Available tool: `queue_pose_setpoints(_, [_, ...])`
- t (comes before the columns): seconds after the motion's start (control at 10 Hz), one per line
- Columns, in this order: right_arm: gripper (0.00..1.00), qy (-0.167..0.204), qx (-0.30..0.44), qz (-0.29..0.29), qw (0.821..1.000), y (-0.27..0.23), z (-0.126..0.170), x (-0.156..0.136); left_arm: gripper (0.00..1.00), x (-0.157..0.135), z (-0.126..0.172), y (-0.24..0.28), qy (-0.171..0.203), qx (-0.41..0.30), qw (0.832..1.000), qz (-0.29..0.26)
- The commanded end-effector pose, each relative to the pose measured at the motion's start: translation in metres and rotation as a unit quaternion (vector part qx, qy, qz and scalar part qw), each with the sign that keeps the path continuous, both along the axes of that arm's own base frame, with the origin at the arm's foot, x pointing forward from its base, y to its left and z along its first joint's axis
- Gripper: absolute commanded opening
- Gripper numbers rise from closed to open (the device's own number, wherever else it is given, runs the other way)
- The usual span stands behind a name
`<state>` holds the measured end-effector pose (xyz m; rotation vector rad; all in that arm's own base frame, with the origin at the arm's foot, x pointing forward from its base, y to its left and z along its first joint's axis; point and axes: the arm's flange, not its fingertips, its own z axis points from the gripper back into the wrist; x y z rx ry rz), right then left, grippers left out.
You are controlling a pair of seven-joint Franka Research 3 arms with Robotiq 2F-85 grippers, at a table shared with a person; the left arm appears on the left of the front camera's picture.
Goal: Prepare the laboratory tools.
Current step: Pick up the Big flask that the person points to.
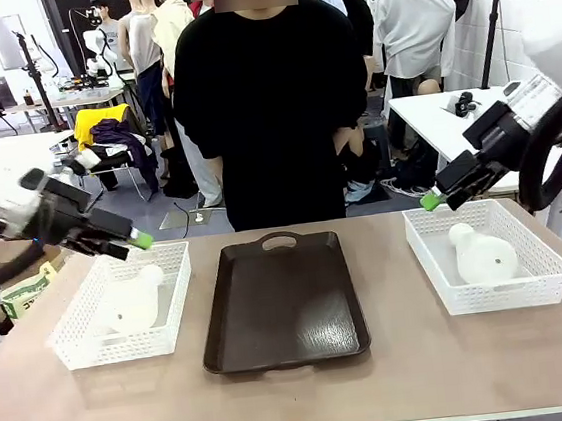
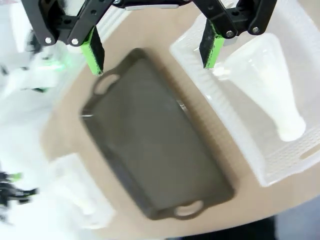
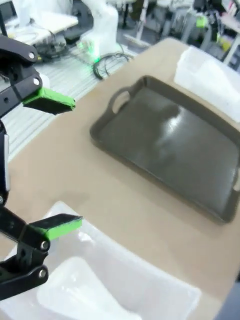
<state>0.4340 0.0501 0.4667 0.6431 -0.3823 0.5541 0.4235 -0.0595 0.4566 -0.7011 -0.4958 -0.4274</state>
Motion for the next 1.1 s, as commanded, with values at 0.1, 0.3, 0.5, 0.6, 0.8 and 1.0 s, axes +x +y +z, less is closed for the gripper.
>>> queue_pose_setpoints(0.1, [1.0, 0.082, 0.128, 0.024, 0.988, -0.036, -0.025, 0.034, 1.0, 0.039, -0.029, 0.051, 0.093, -0.126, 0.988, -0.007])
queue_pose_setpoints(0.3, [1.0, 0.099, 0.23, 0.014, 0.968, -0.061, -0.039, 0.038, 1.0, 0.035, -0.04, 0.066, 0.11, -0.169, 0.979, -0.014])
queue_pose_setpoints(0.5, [1.0, 0.098, 0.246, -0.009, 0.964, -0.075, -0.044, 0.039, 1.0, 0.031, -0.051, 0.068, 0.116, -0.177, 0.977, -0.011])
queue_pose_setpoints(0.6, [1.0, 0.097, 0.231, 0.014, 0.968, -0.069, -0.04, 0.028, 1.0, 0.022, -0.048, 0.059, 0.061, -0.07, 0.993, 0.073])
queue_pose_setpoints(0.8, [1.0, 0.097, 0.231, 0.014, 0.968, -0.069, -0.04, 0.028, 1.0, 0.028, -0.059, 0.072, 0.132, -0.183, 0.974, -0.009])
queue_pose_setpoints(1.0, [1.0, 0.12, 0.263, 0.002, 0.957, -0.079, -0.04, 0.037, 1.0, 0.031, -0.058, 0.064, 0.142, -0.171, 0.975, -0.001])
